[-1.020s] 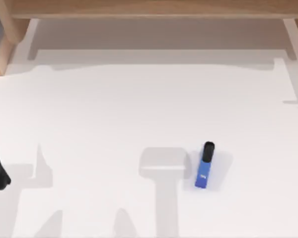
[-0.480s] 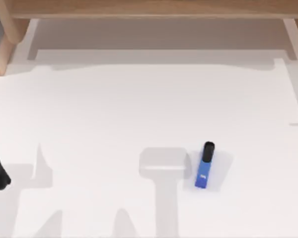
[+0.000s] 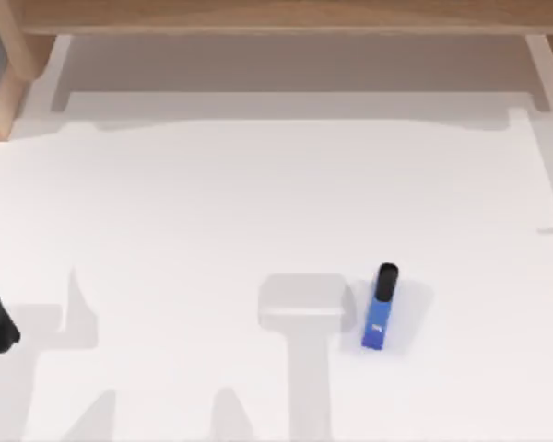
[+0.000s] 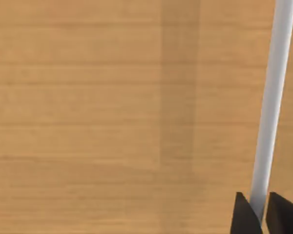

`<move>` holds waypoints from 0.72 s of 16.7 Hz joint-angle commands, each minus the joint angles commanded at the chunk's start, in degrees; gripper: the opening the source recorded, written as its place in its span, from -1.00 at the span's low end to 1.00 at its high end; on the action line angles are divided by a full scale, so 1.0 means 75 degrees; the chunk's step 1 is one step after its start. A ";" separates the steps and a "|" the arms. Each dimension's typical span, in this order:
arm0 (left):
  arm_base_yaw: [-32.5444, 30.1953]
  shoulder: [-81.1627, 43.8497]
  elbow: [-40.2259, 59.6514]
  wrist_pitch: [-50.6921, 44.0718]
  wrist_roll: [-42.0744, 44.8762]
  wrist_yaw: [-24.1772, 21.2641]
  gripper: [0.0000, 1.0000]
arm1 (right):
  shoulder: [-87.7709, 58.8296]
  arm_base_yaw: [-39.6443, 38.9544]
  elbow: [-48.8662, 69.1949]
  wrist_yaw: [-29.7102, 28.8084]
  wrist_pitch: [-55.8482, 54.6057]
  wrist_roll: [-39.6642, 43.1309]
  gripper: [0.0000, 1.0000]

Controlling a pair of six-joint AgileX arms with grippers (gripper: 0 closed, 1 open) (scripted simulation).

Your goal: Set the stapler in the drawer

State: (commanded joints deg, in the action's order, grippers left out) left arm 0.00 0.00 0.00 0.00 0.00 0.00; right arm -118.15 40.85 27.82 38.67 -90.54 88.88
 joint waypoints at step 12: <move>0.0000 0.0000 0.0000 0.0000 0.0000 0.0000 1.00 | 0.0000 0.0000 0.0000 0.0000 0.0000 0.0000 1.00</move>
State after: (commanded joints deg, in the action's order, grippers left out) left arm 0.00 0.00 0.00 0.00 0.00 0.00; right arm -118.15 40.85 27.82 38.67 -90.54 88.88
